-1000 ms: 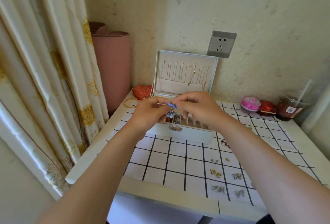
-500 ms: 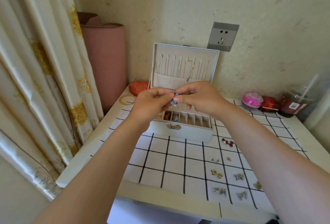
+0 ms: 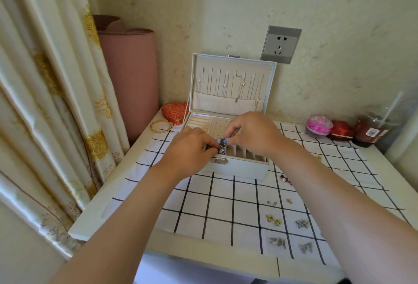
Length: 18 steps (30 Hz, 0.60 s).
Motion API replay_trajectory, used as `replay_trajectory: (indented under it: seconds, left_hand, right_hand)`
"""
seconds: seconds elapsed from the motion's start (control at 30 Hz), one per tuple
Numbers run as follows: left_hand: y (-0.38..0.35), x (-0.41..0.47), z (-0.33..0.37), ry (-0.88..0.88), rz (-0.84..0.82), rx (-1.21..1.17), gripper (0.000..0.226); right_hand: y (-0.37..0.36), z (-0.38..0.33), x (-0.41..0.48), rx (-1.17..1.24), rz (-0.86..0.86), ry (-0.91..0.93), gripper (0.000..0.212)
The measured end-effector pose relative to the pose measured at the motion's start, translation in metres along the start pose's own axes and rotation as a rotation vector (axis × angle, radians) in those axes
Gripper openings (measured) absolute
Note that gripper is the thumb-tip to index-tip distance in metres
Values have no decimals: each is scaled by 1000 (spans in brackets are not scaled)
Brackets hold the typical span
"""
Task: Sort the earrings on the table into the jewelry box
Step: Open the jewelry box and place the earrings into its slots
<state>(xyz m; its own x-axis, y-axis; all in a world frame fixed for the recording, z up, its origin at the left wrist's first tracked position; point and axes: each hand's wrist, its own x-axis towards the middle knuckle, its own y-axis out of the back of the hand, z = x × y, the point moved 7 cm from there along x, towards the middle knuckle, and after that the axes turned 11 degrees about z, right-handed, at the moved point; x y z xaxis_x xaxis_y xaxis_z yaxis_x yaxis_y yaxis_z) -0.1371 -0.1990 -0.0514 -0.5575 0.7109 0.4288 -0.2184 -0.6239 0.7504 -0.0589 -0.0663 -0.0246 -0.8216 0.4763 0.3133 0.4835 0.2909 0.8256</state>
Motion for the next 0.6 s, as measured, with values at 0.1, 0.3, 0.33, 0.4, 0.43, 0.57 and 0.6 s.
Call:
replay_trajectory:
  seconds: [0.1, 0.3, 0.33, 0.4, 0.43, 0.57, 0.6]
  left_hand:
    - [7, 0, -11, 77, 81, -58, 14]
    - [3, -5, -15, -44, 33, -25, 23]
    - [2, -5, -15, -51, 26, -12, 23]
    - [1, -6, -13, -84, 24, 13, 22]
    - [0, -6, -12, -96, 24, 20, 22]
    - [0, -6, -12, -94, 17, 21, 22]
    - [1, -5, -12, -98, 24, 19, 23]
  right_hand:
    - [-3, -6, -2, -171, -20, 106, 10]
    - [-13, -18, -3, -263, 22, 282, 10]
    - [-15, -19, -3, -276, 26, 299, 10]
    - [-17, -20, -3, -302, 29, 314, 10]
    - [-17, -21, -3, -309, 23, 309, 10]
    - [-17, -21, -4, -258, -69, 233, 21]
    - [-17, -20, -5, -256, -86, 215, 25]
